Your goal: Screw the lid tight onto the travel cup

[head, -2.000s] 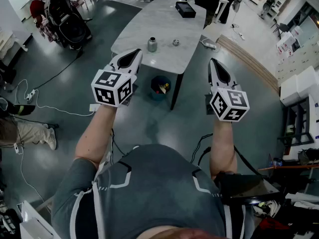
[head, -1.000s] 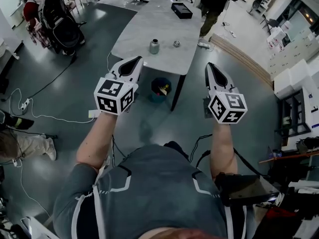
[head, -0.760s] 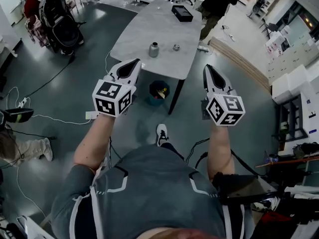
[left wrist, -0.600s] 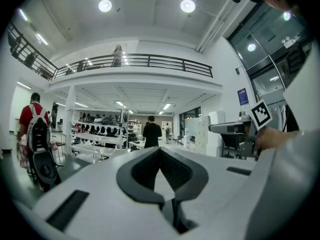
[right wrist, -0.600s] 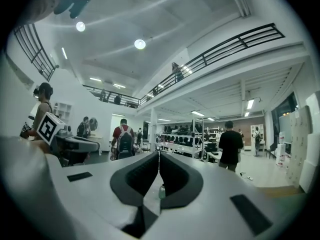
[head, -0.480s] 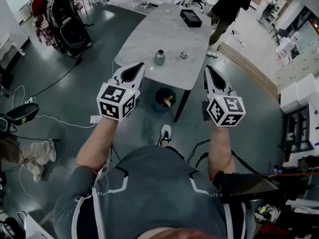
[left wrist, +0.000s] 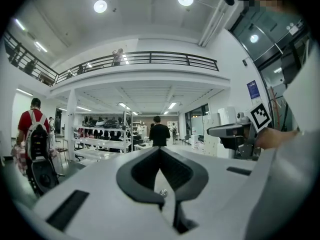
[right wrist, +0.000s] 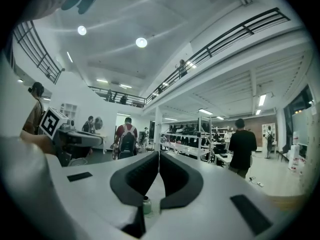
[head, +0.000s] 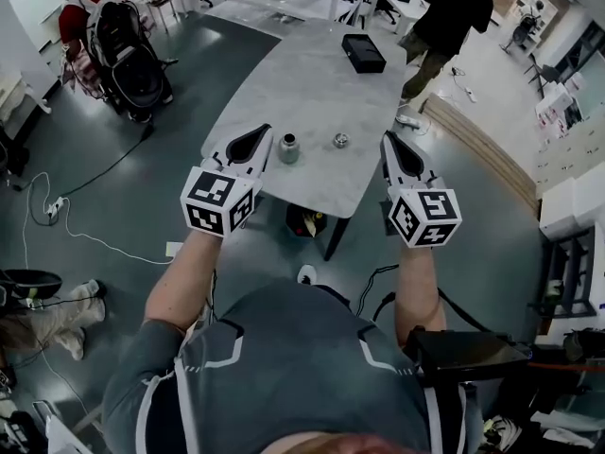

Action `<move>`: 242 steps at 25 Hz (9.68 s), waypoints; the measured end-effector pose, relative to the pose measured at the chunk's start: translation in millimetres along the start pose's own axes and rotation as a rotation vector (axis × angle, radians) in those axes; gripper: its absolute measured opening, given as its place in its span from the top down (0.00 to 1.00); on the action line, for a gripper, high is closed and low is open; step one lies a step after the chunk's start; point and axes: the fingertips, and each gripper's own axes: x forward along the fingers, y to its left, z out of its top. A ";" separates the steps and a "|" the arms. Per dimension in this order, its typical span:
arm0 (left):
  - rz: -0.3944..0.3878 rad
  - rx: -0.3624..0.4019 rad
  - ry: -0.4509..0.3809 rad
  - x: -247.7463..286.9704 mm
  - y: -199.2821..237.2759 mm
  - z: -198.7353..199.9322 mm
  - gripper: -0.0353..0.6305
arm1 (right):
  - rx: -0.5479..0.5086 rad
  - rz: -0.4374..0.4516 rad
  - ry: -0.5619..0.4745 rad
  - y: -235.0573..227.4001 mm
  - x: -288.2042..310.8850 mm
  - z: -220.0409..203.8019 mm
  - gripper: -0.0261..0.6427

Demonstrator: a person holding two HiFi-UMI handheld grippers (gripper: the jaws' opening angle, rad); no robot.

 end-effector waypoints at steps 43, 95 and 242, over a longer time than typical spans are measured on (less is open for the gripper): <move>-0.368 -0.041 0.036 145.9 194.2 -60.3 0.67 | 0.047 -0.187 0.175 -31.4 200.4 -76.3 0.80; -0.025 -0.139 0.510 218.5 83.6 -408.2 0.34 | 0.102 0.223 0.671 -106.5 246.0 -419.6 0.47; -0.806 0.422 0.404 168.8 5.3 -88.5 0.34 | -0.170 0.888 0.396 94.4 188.0 0.4 0.53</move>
